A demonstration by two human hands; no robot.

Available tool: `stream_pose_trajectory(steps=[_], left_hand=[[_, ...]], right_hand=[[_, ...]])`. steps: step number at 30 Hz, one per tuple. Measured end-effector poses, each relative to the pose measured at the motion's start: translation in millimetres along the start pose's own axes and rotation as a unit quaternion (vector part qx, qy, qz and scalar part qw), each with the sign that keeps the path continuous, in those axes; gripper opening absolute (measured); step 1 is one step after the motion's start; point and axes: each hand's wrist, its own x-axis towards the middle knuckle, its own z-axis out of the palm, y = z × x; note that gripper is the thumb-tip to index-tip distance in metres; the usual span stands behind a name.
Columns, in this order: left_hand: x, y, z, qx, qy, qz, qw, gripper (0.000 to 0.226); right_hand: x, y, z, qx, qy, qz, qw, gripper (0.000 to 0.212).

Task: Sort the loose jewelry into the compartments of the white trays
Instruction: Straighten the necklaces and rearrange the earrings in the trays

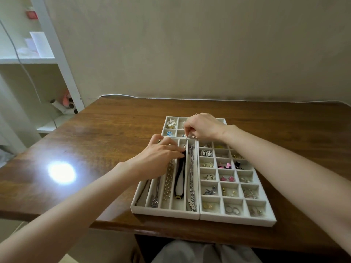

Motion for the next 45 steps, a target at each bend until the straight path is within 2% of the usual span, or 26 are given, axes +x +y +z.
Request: stream_pose_trajectory(steps=[7, 14, 20, 24, 28, 30, 32, 34, 36, 38, 41, 45], left_hand=[[0.2, -0.3, -1.3, 0.004, -0.009, 0.016, 1.0, 0.063], [3.2, 0.7, -2.8, 0.021, -0.035, 0.009, 0.999, 0.061], [4.4, 0.0, -2.0, 0.026, -0.035, 0.008, 0.999, 0.059], [4.4, -0.1, -1.8, 0.022, -0.03, 0.007, 0.999, 0.058], [3.2, -1.2, -1.0, 0.004, -0.009, 0.012, 1.0, 0.052], [1.3, -2.8, -1.9, -0.021, 0.059, 0.002, 0.998, 0.045], [-2.0, -5.3, -4.9, -0.053, 0.135, -0.042, 0.989, 0.034], [-6.8, -7.9, -9.2, -0.081, 0.165, -0.094, 0.978, 0.02], [-12.2, -10.8, -12.4, -0.096, 0.154, -0.126, 0.975, 0.01], [-17.4, -14.2, -12.8, -0.127, 0.117, -0.154, 0.973, 0.013], [-22.6, -16.7, -9.4, -0.168, 0.082, -0.181, 0.966, 0.017], [-24.4, -15.5, -8.2, -0.192, 0.082, -0.193, 0.959, 0.017]], right_hand=[[-4.7, -6.4, -4.1, 0.051, -0.033, -0.008, 0.998, 0.002], [-6.1, -20.0, -11.8, 0.24, -0.064, 0.069, 0.966, 0.009], [-2.3, -20.8, -8.9, 0.297, -0.077, 0.118, 0.944, 0.026], [-2.2, -16.9, -3.6, 0.277, -0.087, 0.13, 0.948, 0.021], [-6.2, -16.0, -3.3, 0.274, -0.032, 0.116, 0.954, 0.012], [-7.4, -15.8, -3.4, 0.283, -0.016, 0.093, 0.954, 0.005], [-7.1, -15.1, -1.7, 0.277, -0.006, 0.068, 0.958, 0.018], [-6.1, -15.5, 0.6, 0.263, 0.008, 0.053, 0.963, 0.027], [-4.5, -16.9, 2.4, 0.261, 0.019, 0.046, 0.964, 0.029], [-2.3, -20.3, 3.0, 0.263, 0.018, 0.032, 0.964, 0.025], [1.2, -27.7, 4.0, 0.256, -0.009, 0.023, 0.966, 0.009], [5.2, -34.5, 4.4, 0.163, -0.036, 0.037, 0.985, 0.011]])
